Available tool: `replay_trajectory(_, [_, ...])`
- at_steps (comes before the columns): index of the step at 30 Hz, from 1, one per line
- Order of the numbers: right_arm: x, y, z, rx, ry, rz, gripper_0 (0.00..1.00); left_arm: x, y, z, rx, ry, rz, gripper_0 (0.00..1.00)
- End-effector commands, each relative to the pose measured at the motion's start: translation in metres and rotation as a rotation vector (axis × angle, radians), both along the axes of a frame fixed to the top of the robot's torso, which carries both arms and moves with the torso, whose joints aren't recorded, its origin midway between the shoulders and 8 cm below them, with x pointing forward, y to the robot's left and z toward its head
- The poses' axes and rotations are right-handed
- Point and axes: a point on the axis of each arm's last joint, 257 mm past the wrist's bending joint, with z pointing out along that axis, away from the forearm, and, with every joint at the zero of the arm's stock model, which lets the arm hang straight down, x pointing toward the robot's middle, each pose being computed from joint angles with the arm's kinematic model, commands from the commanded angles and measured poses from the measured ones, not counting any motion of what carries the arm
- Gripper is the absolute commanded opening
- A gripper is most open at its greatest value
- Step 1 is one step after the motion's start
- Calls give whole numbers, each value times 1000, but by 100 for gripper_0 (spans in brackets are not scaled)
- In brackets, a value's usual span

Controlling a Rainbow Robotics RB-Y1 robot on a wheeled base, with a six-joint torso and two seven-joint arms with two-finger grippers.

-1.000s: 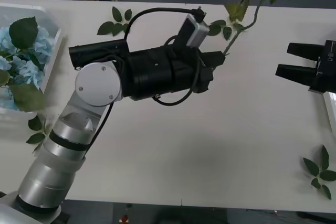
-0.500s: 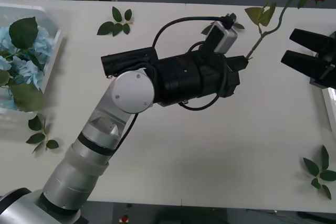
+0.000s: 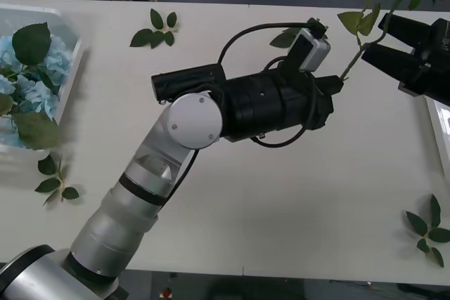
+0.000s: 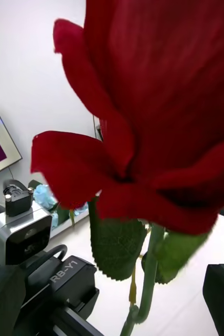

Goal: Put the red flowers into the right box and the blue flowers into the left box

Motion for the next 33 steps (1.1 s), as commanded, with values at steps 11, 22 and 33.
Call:
replay_trajectory(11, [18, 14, 23, 3, -68, -7, 89, 4, -6, 32, -20, -104, 7, 0])
replay_trajectory(22, [19, 12, 24, 8, -64, -9, 33, 7, -4, 32, -16, -114, 21, 0])
replay_trajectory(33, [19, 10, 25, 10, -63, -13, 0, 9, -3, 34, -24, -117, 29, 0])
